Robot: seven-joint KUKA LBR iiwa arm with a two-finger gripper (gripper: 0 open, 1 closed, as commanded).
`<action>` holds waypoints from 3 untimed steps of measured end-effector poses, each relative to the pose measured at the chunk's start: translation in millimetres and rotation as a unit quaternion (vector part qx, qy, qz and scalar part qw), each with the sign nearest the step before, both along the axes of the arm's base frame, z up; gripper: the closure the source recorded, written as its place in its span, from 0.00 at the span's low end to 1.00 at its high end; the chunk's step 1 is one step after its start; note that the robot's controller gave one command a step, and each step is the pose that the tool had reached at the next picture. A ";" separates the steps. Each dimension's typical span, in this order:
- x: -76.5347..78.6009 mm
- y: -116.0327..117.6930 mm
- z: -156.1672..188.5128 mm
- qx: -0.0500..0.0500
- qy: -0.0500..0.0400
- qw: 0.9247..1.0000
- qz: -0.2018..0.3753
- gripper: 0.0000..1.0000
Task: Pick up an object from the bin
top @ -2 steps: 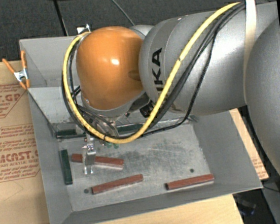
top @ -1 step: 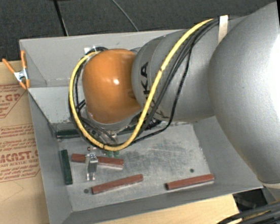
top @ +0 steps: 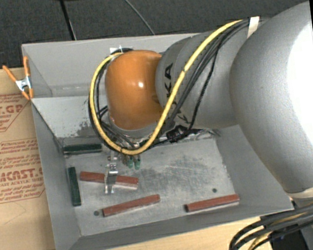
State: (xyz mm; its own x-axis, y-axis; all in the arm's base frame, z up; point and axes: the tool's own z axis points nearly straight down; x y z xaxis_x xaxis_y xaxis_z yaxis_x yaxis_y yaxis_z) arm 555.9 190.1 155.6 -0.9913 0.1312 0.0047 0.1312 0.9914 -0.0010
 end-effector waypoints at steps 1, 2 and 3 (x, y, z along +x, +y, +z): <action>-0.7 -0.1 -3.5 0.001 -0.003 1.000 -0.019 0.00; -0.3 16.9 -76.1 0.002 -0.005 0.998 -0.063 0.00; 10.5 25.9 -92.9 0.010 -0.020 0.998 -0.063 1.00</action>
Offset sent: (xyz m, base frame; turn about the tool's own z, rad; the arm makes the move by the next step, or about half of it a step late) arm -0.0016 0.0192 -0.0856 0.1341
